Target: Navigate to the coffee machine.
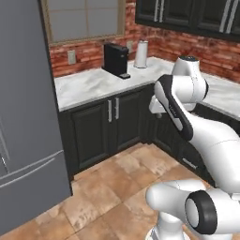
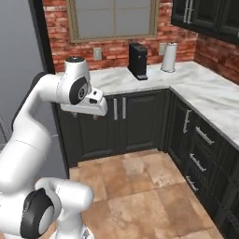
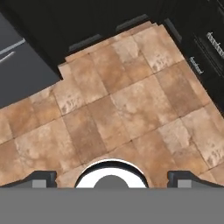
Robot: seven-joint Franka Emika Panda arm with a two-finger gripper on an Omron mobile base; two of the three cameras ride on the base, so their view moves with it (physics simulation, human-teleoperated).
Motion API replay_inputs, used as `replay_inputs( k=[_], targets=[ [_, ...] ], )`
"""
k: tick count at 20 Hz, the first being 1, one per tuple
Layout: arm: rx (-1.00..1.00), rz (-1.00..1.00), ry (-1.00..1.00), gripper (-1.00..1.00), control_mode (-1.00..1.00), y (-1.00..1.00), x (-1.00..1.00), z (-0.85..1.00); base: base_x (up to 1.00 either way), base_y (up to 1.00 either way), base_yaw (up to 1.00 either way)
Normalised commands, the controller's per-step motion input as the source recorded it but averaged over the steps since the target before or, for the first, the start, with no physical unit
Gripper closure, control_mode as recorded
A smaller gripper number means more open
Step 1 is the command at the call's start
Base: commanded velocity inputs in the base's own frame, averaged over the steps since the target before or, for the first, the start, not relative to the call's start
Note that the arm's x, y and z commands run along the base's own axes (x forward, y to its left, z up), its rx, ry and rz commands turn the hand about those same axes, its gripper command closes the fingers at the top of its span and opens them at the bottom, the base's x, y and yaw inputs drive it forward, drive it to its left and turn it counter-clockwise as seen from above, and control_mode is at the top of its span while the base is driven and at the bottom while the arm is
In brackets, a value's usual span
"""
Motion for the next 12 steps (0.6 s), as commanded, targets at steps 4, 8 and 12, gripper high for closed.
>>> replay_inputs(
  k=[4,8,12],
  targets=[
    [0.00,0.00,0.00,-1.00,1.00,0.00,0.00,0.00,1.00,-0.69,0.40],
    [0.00,0.00,0.00,-1.00,1.00,0.00,0.00,0.00,1.00,-0.63,0.40],
    [0.00,0.00,0.00,-1.00,1.00,0.00,0.00,0.00,1.00,-0.58,0.39]
  ],
)
